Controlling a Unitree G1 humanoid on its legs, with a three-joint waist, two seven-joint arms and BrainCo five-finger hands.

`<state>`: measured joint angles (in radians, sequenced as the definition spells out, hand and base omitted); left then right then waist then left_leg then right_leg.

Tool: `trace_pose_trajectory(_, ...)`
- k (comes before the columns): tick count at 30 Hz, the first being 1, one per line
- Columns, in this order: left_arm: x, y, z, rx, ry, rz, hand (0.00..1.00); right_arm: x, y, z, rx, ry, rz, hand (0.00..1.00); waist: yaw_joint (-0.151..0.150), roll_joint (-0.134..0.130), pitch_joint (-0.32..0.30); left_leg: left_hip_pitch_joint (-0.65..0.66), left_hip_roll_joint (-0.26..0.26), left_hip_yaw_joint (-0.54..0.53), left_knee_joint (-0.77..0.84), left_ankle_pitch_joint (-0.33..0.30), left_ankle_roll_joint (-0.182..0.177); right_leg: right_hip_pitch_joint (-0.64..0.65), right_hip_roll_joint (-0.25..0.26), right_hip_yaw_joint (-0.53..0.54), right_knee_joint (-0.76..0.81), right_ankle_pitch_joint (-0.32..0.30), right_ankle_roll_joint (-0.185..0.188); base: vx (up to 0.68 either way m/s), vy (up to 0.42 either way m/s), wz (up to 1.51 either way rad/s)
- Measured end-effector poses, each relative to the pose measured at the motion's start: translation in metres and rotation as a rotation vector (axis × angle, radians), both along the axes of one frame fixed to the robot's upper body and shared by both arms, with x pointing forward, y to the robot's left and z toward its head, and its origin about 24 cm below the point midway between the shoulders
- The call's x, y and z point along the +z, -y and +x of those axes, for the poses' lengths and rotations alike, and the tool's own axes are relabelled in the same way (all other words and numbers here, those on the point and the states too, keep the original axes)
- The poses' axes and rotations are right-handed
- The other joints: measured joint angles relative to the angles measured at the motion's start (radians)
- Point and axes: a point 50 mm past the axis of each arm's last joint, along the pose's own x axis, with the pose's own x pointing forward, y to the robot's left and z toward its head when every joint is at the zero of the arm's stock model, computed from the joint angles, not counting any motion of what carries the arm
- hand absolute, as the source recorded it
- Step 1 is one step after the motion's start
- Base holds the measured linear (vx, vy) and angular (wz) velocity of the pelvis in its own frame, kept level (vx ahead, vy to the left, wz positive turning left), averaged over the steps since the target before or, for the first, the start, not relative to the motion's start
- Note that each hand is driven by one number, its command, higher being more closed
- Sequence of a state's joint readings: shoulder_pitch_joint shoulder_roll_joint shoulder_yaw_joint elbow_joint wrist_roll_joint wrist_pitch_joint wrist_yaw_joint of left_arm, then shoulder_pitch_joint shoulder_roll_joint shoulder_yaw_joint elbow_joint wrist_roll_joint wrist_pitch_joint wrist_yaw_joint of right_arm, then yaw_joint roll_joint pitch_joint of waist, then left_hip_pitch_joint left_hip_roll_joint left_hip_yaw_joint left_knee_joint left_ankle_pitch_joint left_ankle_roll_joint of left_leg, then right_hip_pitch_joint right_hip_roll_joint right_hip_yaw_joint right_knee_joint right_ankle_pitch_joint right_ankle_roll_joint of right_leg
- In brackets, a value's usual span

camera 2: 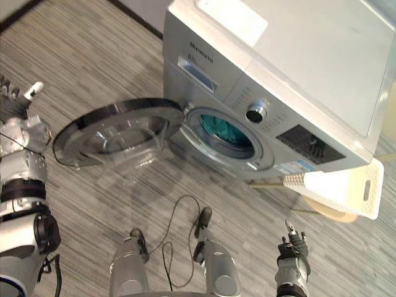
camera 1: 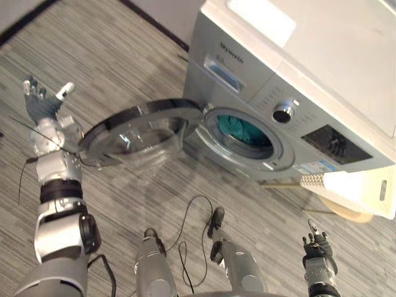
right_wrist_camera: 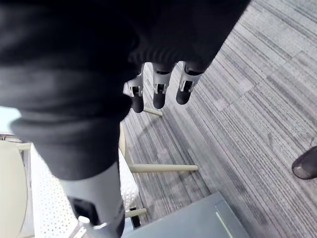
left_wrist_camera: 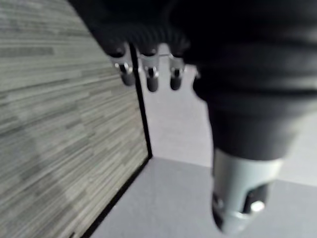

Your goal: Pick up the laundry basket with both hands and put the clothes into the washing machine.

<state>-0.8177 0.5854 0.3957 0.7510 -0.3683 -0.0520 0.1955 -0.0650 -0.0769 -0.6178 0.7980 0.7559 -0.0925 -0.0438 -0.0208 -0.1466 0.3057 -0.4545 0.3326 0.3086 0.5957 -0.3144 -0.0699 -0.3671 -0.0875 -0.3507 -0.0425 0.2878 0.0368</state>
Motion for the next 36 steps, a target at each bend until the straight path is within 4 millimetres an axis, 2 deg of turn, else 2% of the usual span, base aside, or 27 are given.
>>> trace_pose_trajectory(2,-0.003,0.006,0.004,-0.018,0.002,-0.028,0.00,0.001,-0.001,-0.004,-0.016,0.014,-0.003,0.00,-0.001,-0.002,0.002,-0.038,0.020,0.004,0.026,-0.022,0.003,-0.024,0.014,0.002,-0.018,0.031,0.004,-0.11,0.078,-0.27)
trace_pose_trajectory(3,-0.014,0.011,0.007,-0.030,-0.018,-0.057,0.00,-0.002,-0.005,-0.008,-0.022,0.006,0.007,0.00,0.001,-0.012,0.009,-0.043,0.025,0.010,0.040,-0.025,0.005,-0.023,0.016,0.006,-0.026,0.031,0.005,-0.06,0.052,-0.17)
trace_pose_trajectory(5,-0.029,0.015,0.006,-0.036,-0.001,-0.129,0.00,-0.009,-0.009,-0.019,-0.035,-0.020,0.027,0.00,0.018,-0.015,0.011,-0.039,0.037,0.021,0.048,-0.025,0.004,-0.022,0.023,0.011,-0.029,0.031,0.004,-0.04,0.020,-0.14)
trace_pose_trajectory(8,-0.066,0.020,0.002,-0.042,-0.077,-0.193,0.00,-0.009,-0.011,-0.018,-0.035,-0.019,0.031,0.00,0.041,-0.015,0.011,-0.019,0.043,0.045,0.047,-0.025,0.004,-0.018,0.028,0.022,-0.029,0.031,0.005,-0.03,-0.001,-0.15)
trace_pose_trajectory(10,-0.101,0.033,-0.002,-0.090,-0.136,-0.261,0.00,-0.008,-0.013,-0.014,-0.027,-0.013,0.033,0.00,0.046,-0.014,0.011,0.001,0.040,0.056,0.040,-0.025,0.004,-0.007,0.025,0.024,-0.029,0.030,0.005,-0.06,0.021,-0.01)
trace_pose_trajectory(11,-0.121,0.049,-0.004,-0.137,-0.170,-0.301,0.00,-0.009,-0.016,-0.014,-0.028,-0.017,0.039,0.00,0.056,-0.012,0.011,0.020,0.034,0.065,0.029,-0.025,0.004,0.007,0.020,0.024,-0.029,0.029,0.006,-0.06,0.025,0.08)
trace_pose_trajectory(12,-0.132,0.056,-0.006,-0.147,-0.194,-0.323,0.00,-0.009,-0.017,-0.014,-0.028,-0.017,0.042,0.00,0.061,-0.011,0.010,0.030,0.033,0.067,0.027,-0.025,0.004,0.016,0.018,0.024,-0.029,0.028,0.008,-0.07,0.029,0.10)
trace_pose_trajectory(14,-0.184,0.087,-0.022,-0.216,-0.358,-0.354,0.00,-0.009,-0.026,-0.008,-0.007,-0.013,0.051,0.00,0.065,-0.012,0.008,0.072,0.012,0.080,0.004,-0.026,0.009,0.043,-0.003,0.023,-0.021,0.002,0.020,-0.07,0.028,0.11)
trace_pose_trajectory(15,-0.198,0.096,-0.028,-0.242,-0.415,-0.358,0.00,-0.009,-0.028,-0.006,0.002,-0.011,0.052,0.00,0.064,-0.012,0.007,0.083,0.003,0.082,-0.004,-0.024,0.008,0.049,-0.013,0.023,-0.017,-0.016,0.014,-0.05,0.019,0.16)
trace_pose_trajectory(16,-0.231,0.119,-0.044,-0.298,-0.556,-0.373,0.00,-0.009,-0.033,-0.002,0.028,-0.008,0.055,0.00,0.059,-0.007,0.002,0.099,-0.015,0.090,-0.026,-0.017,0.002,0.051,-0.027,0.024,-0.011,-0.034,0.010,-0.02,0.013,0.11)
trace_pose_trajectory(17,-0.247,0.131,-0.053,-0.327,-0.632,-0.385,0.00,-0.008,-0.037,0.001,0.044,-0.005,0.058,0.00,0.055,-0.009,0.000,0.110,-0.028,0.094,-0.046,-0.008,0.001,0.052,-0.035,0.027,-0.011,-0.035,0.010,-0.02,0.008,0.15)
trace_pose_trajectory(19,-0.297,0.175,-0.094,-0.437,-0.879,-0.442,0.00,-0.011,-0.052,0.008,0.100,-0.009,0.083,0.00,0.024,-0.009,-0.002,0.158,-0.077,0.109,-0.130,0.048,-0.003,0.067,-0.062,0.026,-0.013,-0.033,0.008,0.03,0.008,0.16)
trace_pose_trajectory(22,-0.320,0.216,-0.125,-0.583,-1.031,-0.442,0.00,-0.021,-0.071,0.002,0.154,-0.060,0.127,0.00,0.002,-0.005,-0.015,0.243,-0.122,0.125,-0.243,0.103,-0.015,0.103,-0.076,0.031,-0.022,-0.036,0.011,0.09,0.006,0.04)
trace_pose_trajectory(24,-0.320,0.226,-0.126,-0.622,-1.045,-0.422,0.00,-0.025,-0.073,-0.004,0.155,-0.082,0.144,0.00,-0.007,0.002,-0.046,0.288,-0.137,0.162,-0.309,0.135,-0.025,0.102,-0.074,0.055,-0.031,-0.037,0.010,0.11,-0.024,-0.29)
trace_pose_trajectory(25,-0.317,0.226,-0.120,-0.636,-1.039,-0.393,0.00,-0.025,-0.072,-0.005,0.155,-0.083,0.141,0.00,-0.023,0.014,-0.057,0.323,-0.143,0.191,-0.350,0.148,-0.031,0.102,-0.069,0.078,-0.030,-0.040,0.006,0.11,-0.032,-0.52)
trace_pose_trajectory(26,-0.314,0.224,-0.115,-0.636,-1.029,-0.382,0.00,-0.024,-0.070,-0.006,0.155,-0.083,0.136,0.00,-0.027,0.021,-0.061,0.342,-0.144,0.212,-0.366,0.152,-0.036,0.101,-0.064,0.094,-0.029,-0.040,0.005,0.08,-0.028,-0.79)
trace_pose_trajectory(29,-0.284,0.210,-0.073,-0.579,-0.887,-0.409,0.00,-0.020,-0.044,-0.013,0.143,-0.098,0.071,0.00,-0.074,0.064,-0.081,0.423,-0.149,0.333,-0.422,0.155,-0.049,0.080,-0.030,0.204,-0.024,-0.044,0.001,0.07,-0.018,-1.09)
trace_pose_trajectory(31,-0.239,0.172,-0.028,-0.440,-0.666,-0.495,0.00,-0.011,-0.009,-0.019,0.041,-0.079,0.012,0.00,-0.109,0.086,-0.091,0.476,-0.144,0.444,-0.440,0.142,-0.067,0.047,0.000,0.310,-0.014,-0.042,-0.001,0.07,-0.014,-1.47)
trace_pose_trajectory(32,-0.225,0.159,-0.019,-0.404,-0.600,-0.507,0.00,-0.009,0.000,-0.023,0.003,-0.075,0.001,0.00,-0.125,0.089,-0.092,0.489,-0.144,0.469,-0.445,0.140,-0.071,0.044,0.010,0.331,-0.014,-0.042,-0.001,0.07,-0.020,-1.28)
trace_pose_trajectory(33,-0.196,0.133,-0.004,-0.338,-0.463,-0.524,0.00,-0.008,0.017,-0.037,-0.086,-0.083,-0.010,0.00,-0.142,0.094,-0.095,0.517,-0.140,0.510,-0.454,0.135,-0.078,0.043,0.032,0.365,-0.013,-0.042,-0.002,0.05,-0.021,-0.88)
trace_pose_trajectory(34,-0.187,0.123,0.001,-0.286,-0.434,-0.566,0.00,-0.010,0.024,-0.048,-0.138,-0.099,-0.007,0.00,-0.143,0.098,-0.097,0.524,-0.137,0.532,-0.457,0.134,-0.081,0.044,0.043,0.380,-0.012,-0.041,-0.002,0.07,-0.044,-0.79)
trace_pose_trajectory(35,-0.195,0.105,-0.008,-0.181,-0.410,-0.697,0.00,-0.020,0.035,-0.082,-0.275,-0.168,0.021,0.00,-0.151,0.115,-0.107,0.537,-0.126,0.556,-0.458,0.134,-0.082,0.049,0.057,0.384,-0.012,-0.045,-0.007,0.06,-0.048,-0.35)
trace_pose_trajectory(36,-0.194,0.099,-0.010,-0.161,-0.385,-0.716,0.00,-0.025,0.037,-0.097,-0.330,-0.200,0.044,0.00,-0.153,0.119,-0.109,0.542,-0.123,0.560,-0.458,0.133,-0.085,0.049,0.062,0.383,-0.012,-0.047,-0.009,0.06,-0.047,-0.18)
